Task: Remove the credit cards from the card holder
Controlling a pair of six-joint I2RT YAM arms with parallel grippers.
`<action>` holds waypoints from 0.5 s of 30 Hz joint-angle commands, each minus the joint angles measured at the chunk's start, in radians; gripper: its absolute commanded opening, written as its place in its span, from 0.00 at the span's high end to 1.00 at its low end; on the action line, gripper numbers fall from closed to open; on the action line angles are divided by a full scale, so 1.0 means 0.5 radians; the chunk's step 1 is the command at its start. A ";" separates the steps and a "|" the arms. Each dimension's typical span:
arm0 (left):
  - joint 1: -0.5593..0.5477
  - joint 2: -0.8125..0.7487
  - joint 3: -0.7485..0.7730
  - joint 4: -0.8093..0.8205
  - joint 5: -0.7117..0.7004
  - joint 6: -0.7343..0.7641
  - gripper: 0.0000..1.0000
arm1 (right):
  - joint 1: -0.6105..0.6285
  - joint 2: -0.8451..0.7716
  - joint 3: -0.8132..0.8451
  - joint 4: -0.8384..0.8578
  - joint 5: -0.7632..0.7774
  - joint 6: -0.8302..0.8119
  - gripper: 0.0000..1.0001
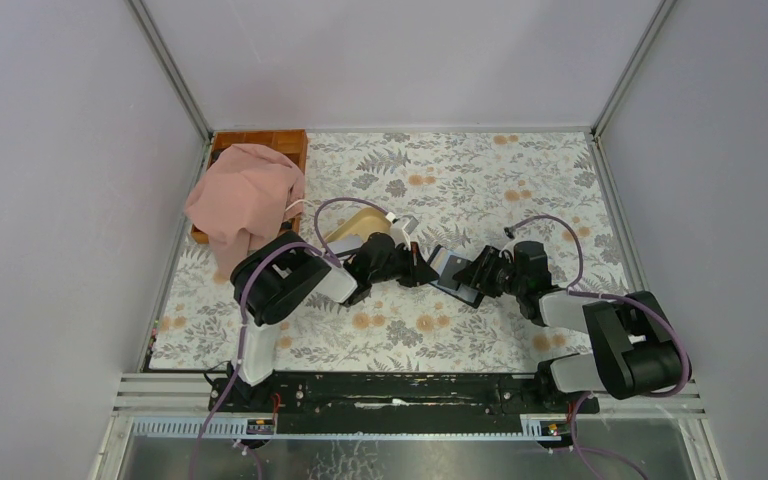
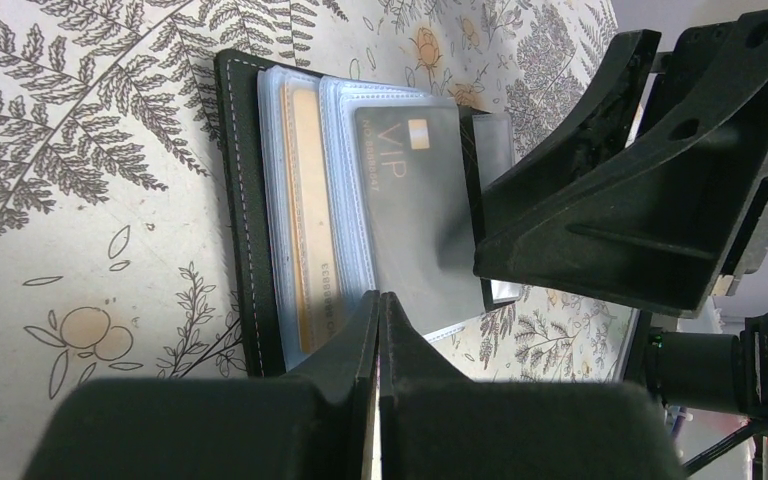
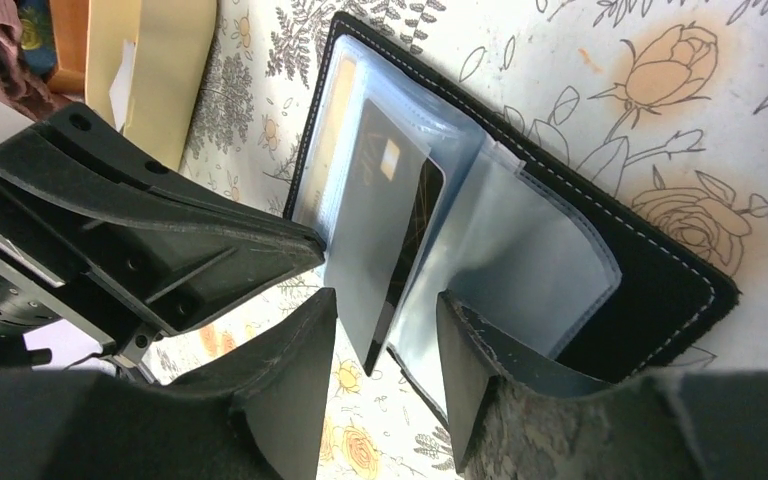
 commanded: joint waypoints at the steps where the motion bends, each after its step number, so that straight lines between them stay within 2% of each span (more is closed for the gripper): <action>1: -0.032 0.146 -0.080 -0.345 -0.012 0.048 1.00 | 0.005 0.037 0.044 0.218 -0.052 0.060 0.51; 15: -0.038 0.148 -0.144 -0.321 -0.026 0.034 1.00 | 0.004 0.025 0.045 0.354 -0.081 0.113 0.53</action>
